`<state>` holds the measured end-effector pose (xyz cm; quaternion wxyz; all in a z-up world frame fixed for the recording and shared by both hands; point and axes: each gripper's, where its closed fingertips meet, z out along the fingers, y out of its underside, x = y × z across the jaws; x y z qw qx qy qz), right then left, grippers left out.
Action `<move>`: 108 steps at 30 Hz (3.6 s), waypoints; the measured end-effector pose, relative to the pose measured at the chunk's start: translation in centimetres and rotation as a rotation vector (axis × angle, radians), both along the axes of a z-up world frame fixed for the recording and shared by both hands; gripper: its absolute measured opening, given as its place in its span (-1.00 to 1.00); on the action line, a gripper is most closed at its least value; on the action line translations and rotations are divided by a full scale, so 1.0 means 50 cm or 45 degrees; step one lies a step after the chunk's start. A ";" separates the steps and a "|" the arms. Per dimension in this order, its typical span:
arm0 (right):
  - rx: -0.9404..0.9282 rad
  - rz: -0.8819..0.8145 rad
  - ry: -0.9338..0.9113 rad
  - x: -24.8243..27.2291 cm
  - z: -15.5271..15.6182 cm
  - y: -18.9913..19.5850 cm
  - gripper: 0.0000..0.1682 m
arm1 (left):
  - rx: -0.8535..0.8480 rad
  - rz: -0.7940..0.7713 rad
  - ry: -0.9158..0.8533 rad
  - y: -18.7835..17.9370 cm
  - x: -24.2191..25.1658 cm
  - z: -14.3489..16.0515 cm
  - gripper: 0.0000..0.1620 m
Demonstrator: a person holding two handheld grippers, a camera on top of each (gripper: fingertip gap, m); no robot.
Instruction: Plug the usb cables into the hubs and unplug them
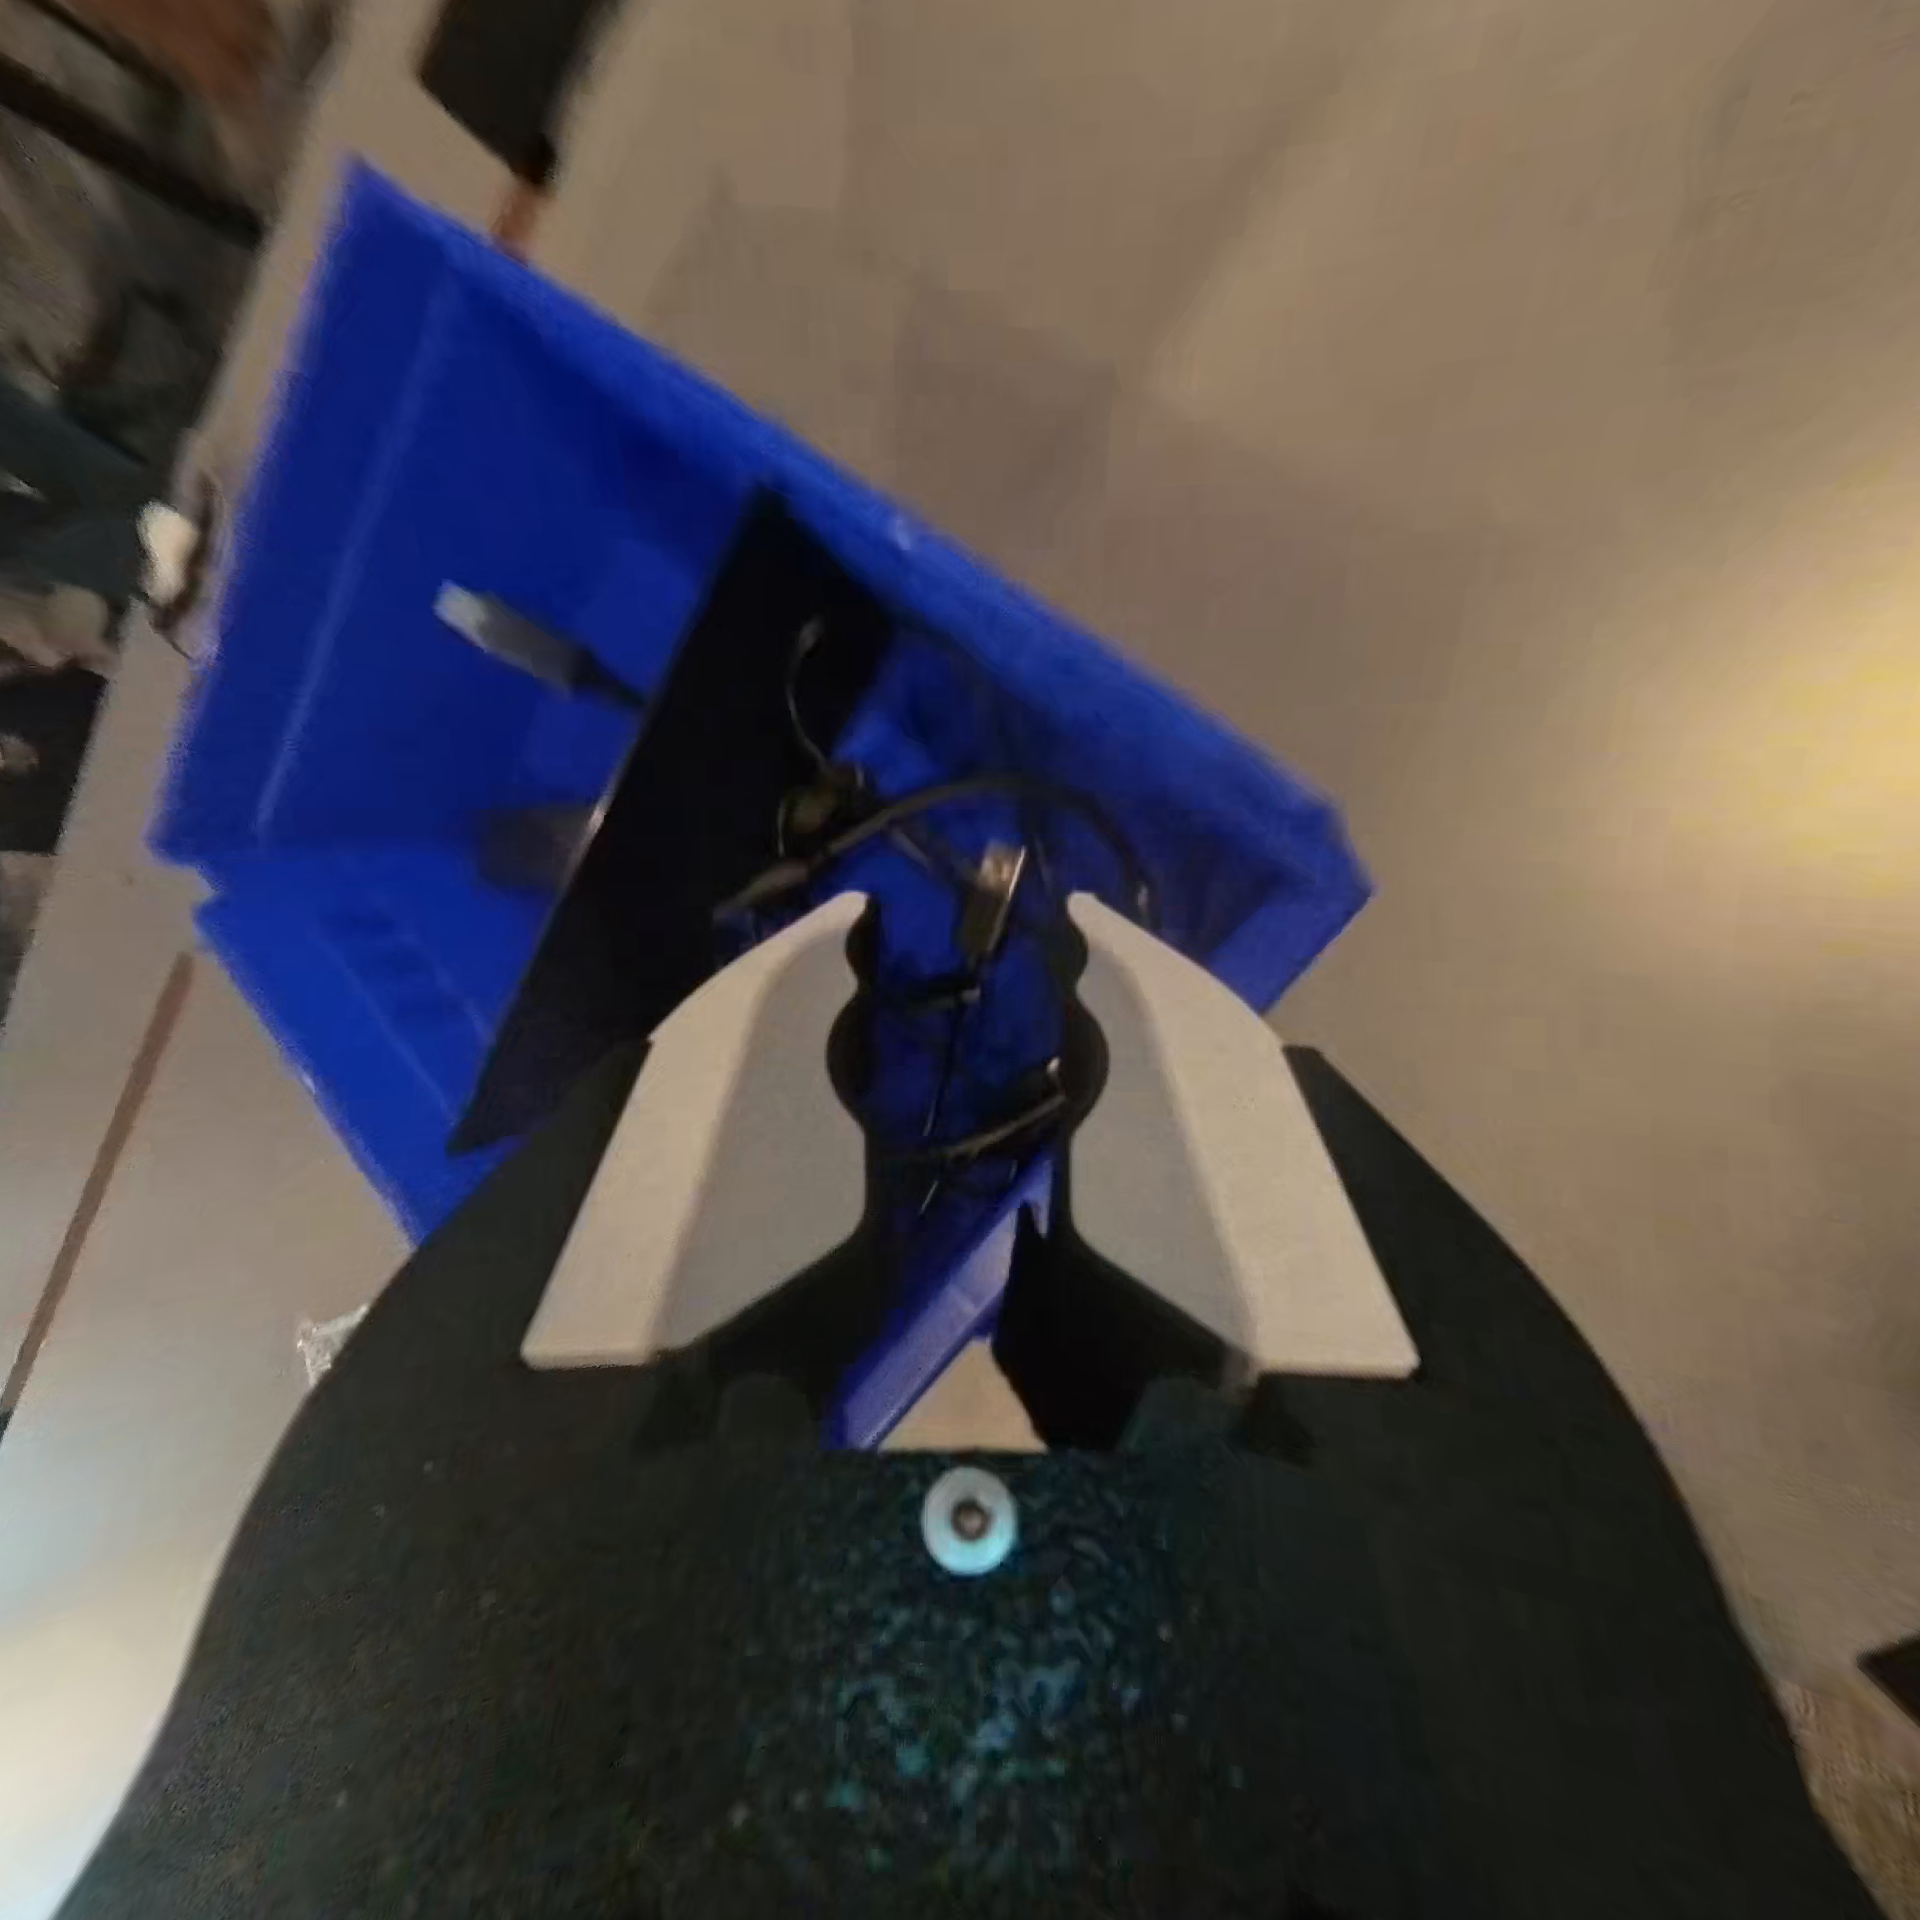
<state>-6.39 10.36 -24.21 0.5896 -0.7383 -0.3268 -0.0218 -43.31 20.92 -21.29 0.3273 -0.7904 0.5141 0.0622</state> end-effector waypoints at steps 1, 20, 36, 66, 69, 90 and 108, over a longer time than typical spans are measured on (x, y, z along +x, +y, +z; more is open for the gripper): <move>-0.002 0.001 0.005 0.000 0.000 0.000 -0.88 | -0.052 -0.007 0.053 0.005 -0.019 -0.020 -0.60; -0.018 0.003 0.007 0.000 -0.005 0.002 -0.88 | -0.470 -0.066 0.441 0.058 -0.063 -0.182 -0.79; -0.013 0.012 -0.005 -0.004 -0.005 0.000 -0.88 | 0.569 0.074 0.059 0.113 -0.069 0.363 -0.80; -0.031 -0.003 0.019 -0.003 -0.014 0.003 -0.89 | 0.923 -0.296 -0.405 0.064 0.495 0.180 -0.80; -0.010 -0.008 0.060 -0.003 -0.007 0.004 -0.89 | 1.072 -0.231 -0.538 0.073 0.489 0.139 -0.80; 0.020 0.508 0.865 -0.169 0.092 0.159 -0.70 | 1.196 -0.741 -0.534 -0.015 0.558 0.003 -0.80; -0.141 0.546 0.916 -0.176 0.074 0.155 -0.94 | 1.196 -0.816 -0.503 -0.031 0.571 -0.007 -0.80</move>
